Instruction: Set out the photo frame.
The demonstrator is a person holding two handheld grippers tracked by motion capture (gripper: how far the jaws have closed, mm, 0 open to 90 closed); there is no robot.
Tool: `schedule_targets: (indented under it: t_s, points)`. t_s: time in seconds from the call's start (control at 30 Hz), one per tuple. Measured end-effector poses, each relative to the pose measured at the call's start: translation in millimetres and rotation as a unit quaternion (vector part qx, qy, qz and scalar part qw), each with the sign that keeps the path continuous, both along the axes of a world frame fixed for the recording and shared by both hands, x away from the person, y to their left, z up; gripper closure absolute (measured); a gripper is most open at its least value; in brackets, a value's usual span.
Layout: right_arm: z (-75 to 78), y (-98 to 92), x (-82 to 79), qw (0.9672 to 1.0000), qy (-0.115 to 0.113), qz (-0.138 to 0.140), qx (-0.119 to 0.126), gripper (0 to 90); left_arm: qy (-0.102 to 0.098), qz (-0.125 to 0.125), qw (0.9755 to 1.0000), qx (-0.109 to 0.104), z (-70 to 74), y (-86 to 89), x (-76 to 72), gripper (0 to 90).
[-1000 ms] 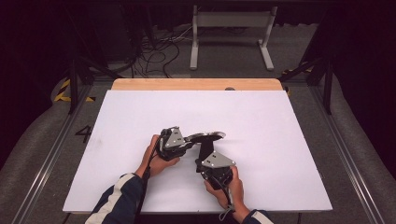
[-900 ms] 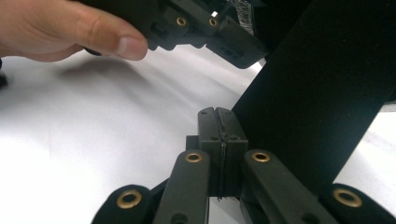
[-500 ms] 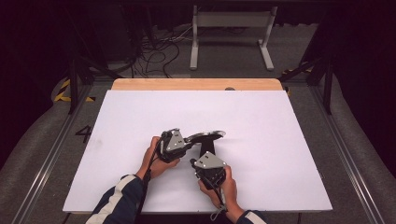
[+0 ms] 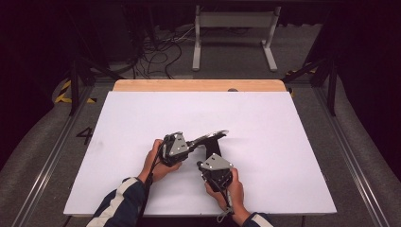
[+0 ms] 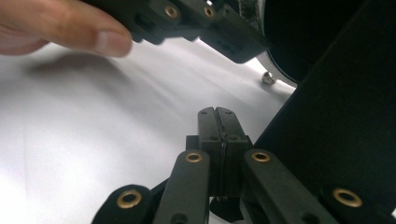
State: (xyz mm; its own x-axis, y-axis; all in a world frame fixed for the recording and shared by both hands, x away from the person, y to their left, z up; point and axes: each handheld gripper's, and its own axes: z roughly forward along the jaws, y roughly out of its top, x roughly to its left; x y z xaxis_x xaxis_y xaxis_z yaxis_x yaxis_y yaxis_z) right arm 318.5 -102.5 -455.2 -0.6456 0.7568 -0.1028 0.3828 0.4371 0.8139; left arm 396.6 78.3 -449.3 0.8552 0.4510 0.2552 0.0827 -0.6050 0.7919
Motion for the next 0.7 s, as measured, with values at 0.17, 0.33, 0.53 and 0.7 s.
schedule_targets:
  t_s: [0.17, 0.33, 0.53, 0.7]
  points:
    - [-0.6, -7.4, 3.1, 0.9999, 0.010, 0.008, 0.001, 90.0, -0.001, -0.008, 0.9999, 0.008, 1.7, -0.7, -3.0, 80.6]
    - [1.1, -15.7, 5.2, 0.9997, 0.022, 0.013, 0.006, 90.0, -0.004, -0.015, 0.9998, 0.016, 2.8, -2.8, -6.5, 80.6]
    - [1.9, -25.3, 9.4, 0.9986, 0.043, 0.018, 0.025, 90.0, -0.003, -0.017, 0.9997, 0.018, 3.3, -4.2, -9.6, 80.6]
    - [2.4, -33.5, 12.6, 0.9983, 0.050, 0.020, 0.023, 90.0, 0.002, -0.023, 0.9995, 0.019, 4.1, -5.6, -12.8, 80.4]
